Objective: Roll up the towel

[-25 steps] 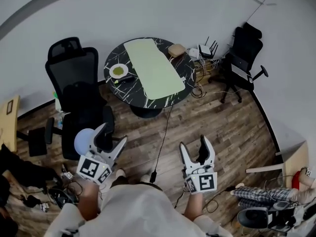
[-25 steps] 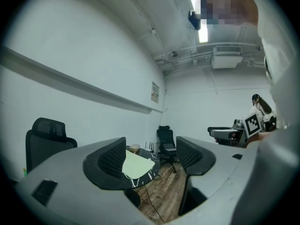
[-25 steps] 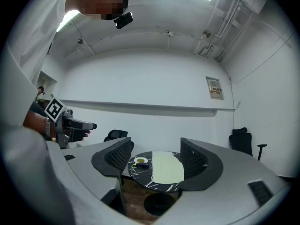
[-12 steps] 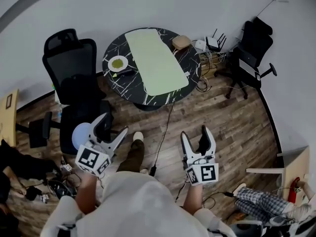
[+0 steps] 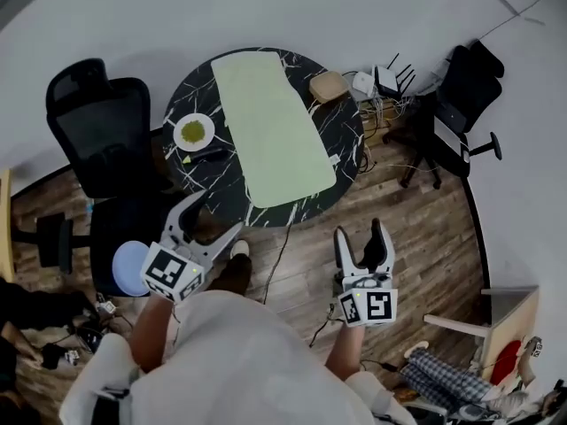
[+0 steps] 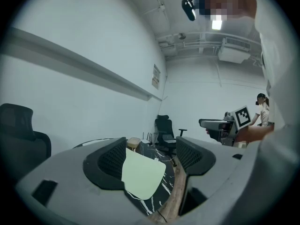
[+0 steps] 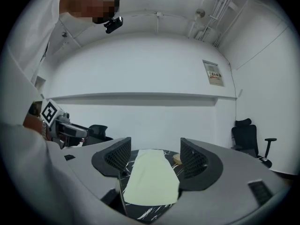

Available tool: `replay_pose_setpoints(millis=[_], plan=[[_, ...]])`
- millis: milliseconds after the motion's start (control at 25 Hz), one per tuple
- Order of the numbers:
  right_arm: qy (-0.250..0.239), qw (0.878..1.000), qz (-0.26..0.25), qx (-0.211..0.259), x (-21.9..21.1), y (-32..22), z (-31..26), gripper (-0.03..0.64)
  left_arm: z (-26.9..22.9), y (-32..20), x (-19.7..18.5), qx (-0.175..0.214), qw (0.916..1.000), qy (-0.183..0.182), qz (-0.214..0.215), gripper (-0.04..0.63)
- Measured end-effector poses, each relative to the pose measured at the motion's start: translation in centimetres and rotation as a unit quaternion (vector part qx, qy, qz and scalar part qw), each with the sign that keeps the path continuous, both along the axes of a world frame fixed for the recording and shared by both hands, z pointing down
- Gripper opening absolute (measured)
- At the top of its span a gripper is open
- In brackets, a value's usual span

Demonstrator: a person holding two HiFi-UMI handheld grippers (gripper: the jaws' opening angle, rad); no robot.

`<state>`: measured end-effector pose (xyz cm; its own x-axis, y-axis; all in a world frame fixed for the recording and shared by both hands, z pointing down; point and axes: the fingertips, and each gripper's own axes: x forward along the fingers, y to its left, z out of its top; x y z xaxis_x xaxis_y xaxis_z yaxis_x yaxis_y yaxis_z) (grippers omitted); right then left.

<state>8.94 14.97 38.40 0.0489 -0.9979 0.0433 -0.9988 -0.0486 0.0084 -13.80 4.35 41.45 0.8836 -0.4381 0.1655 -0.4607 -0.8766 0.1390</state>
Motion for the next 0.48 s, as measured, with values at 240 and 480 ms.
replay_pose_setpoints(millis=[240, 480], plan=[[-0.009, 1.000, 0.008, -0.022, 4.5, -6.5, 1.1, 0.288, 0.0, -7.9, 4.1, 0.010, 0.9997, -0.021, 0.001, 0.310], [-0.003, 0.998, -0.045, -0.044, 8.4, -12.0, 2.2, 0.288, 1.1, -10.4, 7.6, -0.023, 0.9988, -0.027, -0.033, 0.310]])
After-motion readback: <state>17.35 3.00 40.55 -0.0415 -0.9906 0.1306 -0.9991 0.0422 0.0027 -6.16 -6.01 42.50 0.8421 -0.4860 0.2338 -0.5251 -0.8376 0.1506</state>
